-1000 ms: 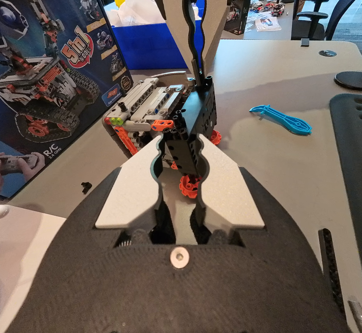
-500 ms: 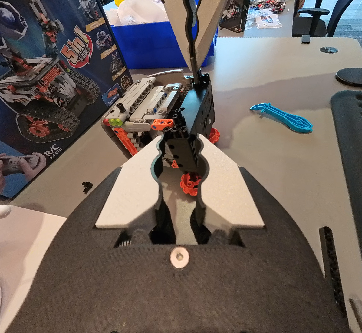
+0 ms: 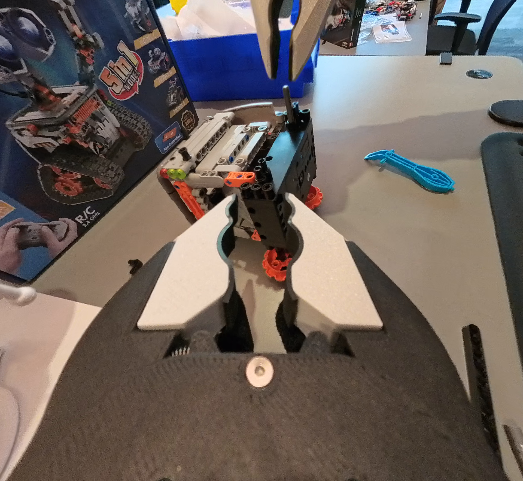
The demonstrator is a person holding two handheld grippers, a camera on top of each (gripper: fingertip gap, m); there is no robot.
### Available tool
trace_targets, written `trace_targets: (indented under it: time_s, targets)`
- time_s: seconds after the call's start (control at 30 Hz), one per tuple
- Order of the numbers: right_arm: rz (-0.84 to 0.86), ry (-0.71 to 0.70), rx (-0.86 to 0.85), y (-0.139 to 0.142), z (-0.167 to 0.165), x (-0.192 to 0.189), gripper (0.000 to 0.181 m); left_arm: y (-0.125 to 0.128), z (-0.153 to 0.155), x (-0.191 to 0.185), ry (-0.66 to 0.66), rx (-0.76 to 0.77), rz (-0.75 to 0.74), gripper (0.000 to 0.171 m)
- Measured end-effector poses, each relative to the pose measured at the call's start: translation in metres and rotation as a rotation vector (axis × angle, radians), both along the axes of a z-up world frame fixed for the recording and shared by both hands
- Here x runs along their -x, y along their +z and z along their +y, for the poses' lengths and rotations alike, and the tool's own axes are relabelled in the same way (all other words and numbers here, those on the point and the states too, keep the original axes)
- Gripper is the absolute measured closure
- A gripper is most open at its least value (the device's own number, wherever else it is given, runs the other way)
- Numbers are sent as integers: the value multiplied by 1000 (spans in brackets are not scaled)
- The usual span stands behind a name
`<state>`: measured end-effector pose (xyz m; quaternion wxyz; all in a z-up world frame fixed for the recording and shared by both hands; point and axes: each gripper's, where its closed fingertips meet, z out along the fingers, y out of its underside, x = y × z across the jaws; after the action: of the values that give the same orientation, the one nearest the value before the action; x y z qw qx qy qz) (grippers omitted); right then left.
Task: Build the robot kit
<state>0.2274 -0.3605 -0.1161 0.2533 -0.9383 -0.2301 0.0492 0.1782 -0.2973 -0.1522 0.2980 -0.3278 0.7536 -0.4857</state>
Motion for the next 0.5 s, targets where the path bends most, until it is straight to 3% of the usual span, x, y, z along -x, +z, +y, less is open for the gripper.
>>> trace_targets:
  time_s: [0.1,0.23,0.33,0.5]
  targets:
    - [-17,-30,-87,17,-5,5,171,8,6,8,5,5,21,136]
    - [19,-22,-215,33,-8,39,171,10,19,34,7,-24,63,135]
    - [77,-2,-239,25,-7,73,170,0,29,61,8,-44,127,134]
    - [170,26,-224,-14,1,127,168,-24,35,109,-27,-79,266,133]
